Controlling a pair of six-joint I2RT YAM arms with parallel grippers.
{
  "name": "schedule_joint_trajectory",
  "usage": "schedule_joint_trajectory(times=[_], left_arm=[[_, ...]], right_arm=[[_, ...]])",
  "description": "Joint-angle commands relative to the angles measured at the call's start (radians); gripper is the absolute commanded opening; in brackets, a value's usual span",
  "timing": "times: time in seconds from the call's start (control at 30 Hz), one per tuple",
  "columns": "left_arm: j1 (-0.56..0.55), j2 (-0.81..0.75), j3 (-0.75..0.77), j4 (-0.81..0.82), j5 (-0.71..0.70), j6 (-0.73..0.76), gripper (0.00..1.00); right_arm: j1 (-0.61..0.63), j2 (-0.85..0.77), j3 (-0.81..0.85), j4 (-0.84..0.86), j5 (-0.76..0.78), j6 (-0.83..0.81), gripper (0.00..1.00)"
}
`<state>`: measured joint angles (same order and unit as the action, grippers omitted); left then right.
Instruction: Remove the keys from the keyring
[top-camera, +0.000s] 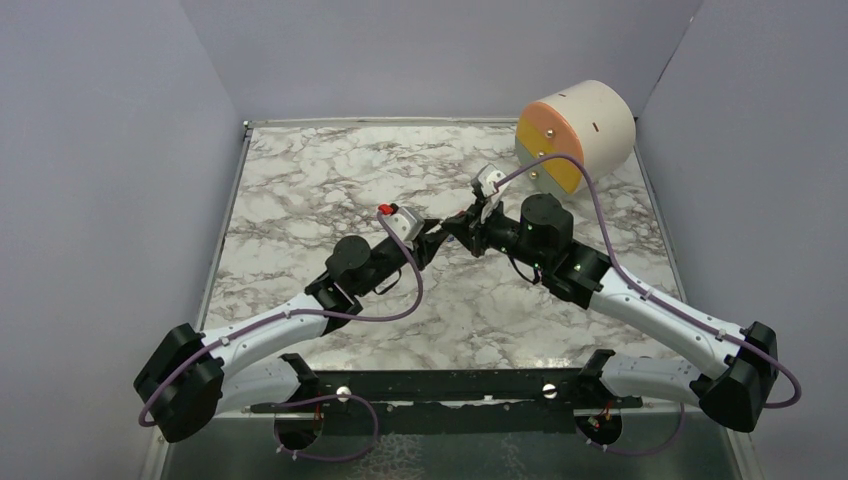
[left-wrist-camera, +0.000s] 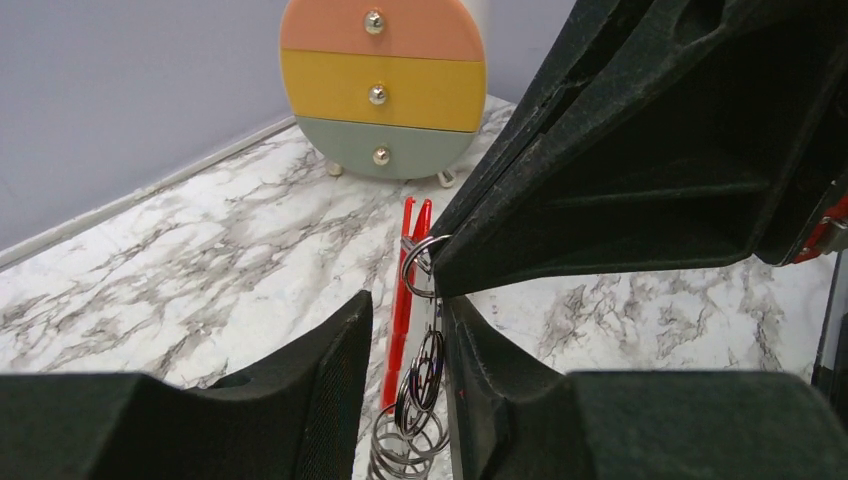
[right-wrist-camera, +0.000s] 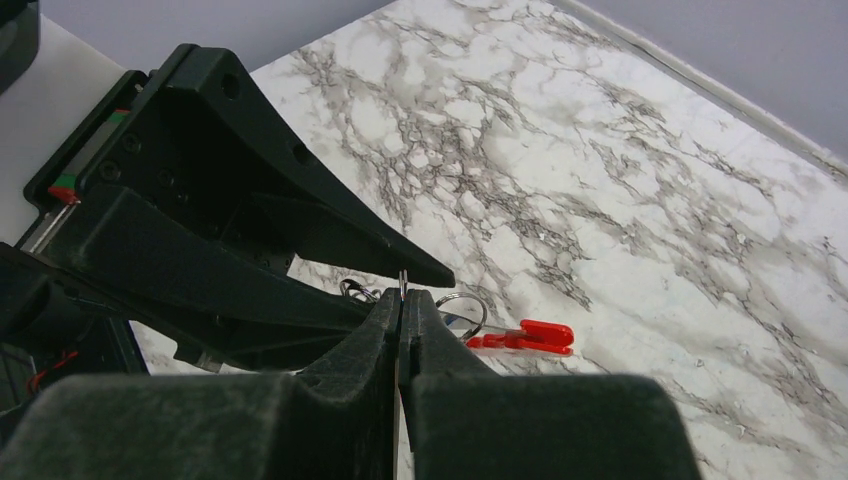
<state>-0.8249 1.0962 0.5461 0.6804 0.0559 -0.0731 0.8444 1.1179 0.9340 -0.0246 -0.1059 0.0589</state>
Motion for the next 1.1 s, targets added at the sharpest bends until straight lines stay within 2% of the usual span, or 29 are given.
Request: schedule_joint_trajectory(times=[0.0,0.03,0.1,0.17,0.33,0.47,0.67,1.07], left_arm=[[-0.003,0.008,0.008,0.034,0.036,-0.009,0.33],[-0.003,0.008,0.006,0.033,0.035,-0.009,0.29],[-0.004,0.006,0.005,0.034,0.042,0.004,0.08],[-0.004,0.002,0.004,0.034,0.049,0.014,0.0],[-0.005,-0.047,-0.013,0.031,0.082,0.053,0.0],[-0.005,-0.119,-0.051,0.018,0.083,0.087,0.0],[-0.004,-0.171,-0.074,-0.025,0.053,0.107,0.0],[-0.004,-0.193,-0.031,-0.025,0.068,0.028,0.0]], right_arm=[[0.01,-0.025,0.009,0.023,-0.025,0.007,0.01],[0.01,-0.024,0.013,0.021,-0.025,0.007,0.01],[0.011,-0.023,0.013,0.02,-0.026,0.007,0.01],[0.011,-0.021,0.011,0.018,-0.027,0.009,0.01],[0.012,-0.027,0.01,0.008,-0.005,-0.001,0.01],[0.012,-0.063,0.007,0.0,0.046,-0.017,0.17],[0.012,-0.139,-0.054,0.022,0.099,-0.008,0.23],[0.012,-0.147,-0.221,0.153,0.017,0.04,0.34]])
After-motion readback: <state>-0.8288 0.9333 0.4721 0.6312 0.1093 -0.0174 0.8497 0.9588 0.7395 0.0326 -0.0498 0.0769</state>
